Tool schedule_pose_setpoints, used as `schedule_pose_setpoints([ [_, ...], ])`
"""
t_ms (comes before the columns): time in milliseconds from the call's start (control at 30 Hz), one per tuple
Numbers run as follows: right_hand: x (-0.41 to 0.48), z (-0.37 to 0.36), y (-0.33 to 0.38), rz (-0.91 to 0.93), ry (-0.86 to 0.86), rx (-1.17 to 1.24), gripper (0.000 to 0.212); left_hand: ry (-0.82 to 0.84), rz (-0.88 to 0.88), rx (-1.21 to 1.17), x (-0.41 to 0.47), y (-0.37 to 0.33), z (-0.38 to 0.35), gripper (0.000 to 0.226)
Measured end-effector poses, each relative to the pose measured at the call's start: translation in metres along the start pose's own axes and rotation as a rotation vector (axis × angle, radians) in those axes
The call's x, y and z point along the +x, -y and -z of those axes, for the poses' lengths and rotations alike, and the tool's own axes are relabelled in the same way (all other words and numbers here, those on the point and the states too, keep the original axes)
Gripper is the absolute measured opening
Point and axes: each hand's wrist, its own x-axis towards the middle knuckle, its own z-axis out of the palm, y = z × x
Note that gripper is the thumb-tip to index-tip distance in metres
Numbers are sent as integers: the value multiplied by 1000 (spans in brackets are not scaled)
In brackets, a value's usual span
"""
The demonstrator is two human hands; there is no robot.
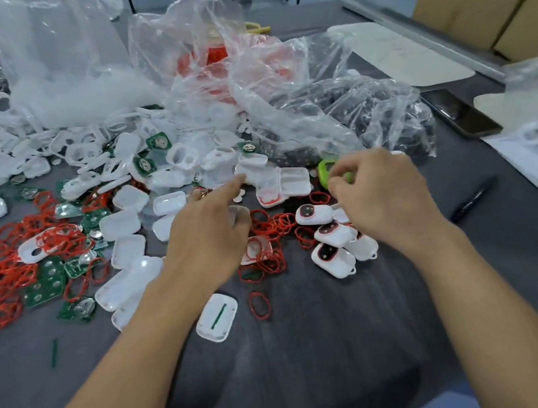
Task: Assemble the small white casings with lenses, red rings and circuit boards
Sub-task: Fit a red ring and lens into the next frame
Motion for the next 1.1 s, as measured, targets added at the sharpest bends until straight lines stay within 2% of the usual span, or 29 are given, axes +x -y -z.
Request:
schedule_pose_setpoints([
  [100, 36, -14, 29, 88, 116, -60, 33, 59, 39, -29, 5, 4, 1, 81],
  [200, 63, -38, 48, 160, 296, -190, 38, -38, 98, -22, 10, 8, 7, 92],
  [300, 77, -54, 57, 211, 353, -273, 28, -201, 168, -62, 16, 20, 14, 83],
  [367, 84, -57, 63, 206, 357, -318, 28, -252, 193, -48, 21, 30, 18, 72],
  [467, 92, -56, 73, 192, 389, -368, 27, -171, 203, 41, 28, 40, 22, 54],
  [533, 97, -53, 82, 191, 335, -336, 27, -110, 191, 101, 31, 46, 23, 47],
  [633, 103, -59, 108, 256, 239, -164, 32, -122, 213, -11, 37, 56, 27, 60],
  [700, 107, -71, 127, 327, 295, -92, 37, -173, 216, -95, 39, 59, 29, 70],
  [767, 109, -84, 140, 398, 369, -163, 39, -248, 228, -206, 39, 60, 31, 71],
  [867, 115, -93, 142, 416, 347, -208, 27, -346, 279, -291, 38, 56, 34, 62],
  [933, 117, -90, 136, 345, 263, -94, 33, -383, 279, -218, 37, 53, 36, 49],
  [1000, 113, -85, 128, 263, 75, 96, 34, -413, 249, -88, 36, 47, 38, 39],
  [1067, 102, -82, 122, 212, -86, 388, 30, -440, 206, -108, 33, 40, 36, 34],
  [1100, 94, -83, 120, 141, -109, 614, 28, -432, 211, -186, 32, 35, 37, 32],
])
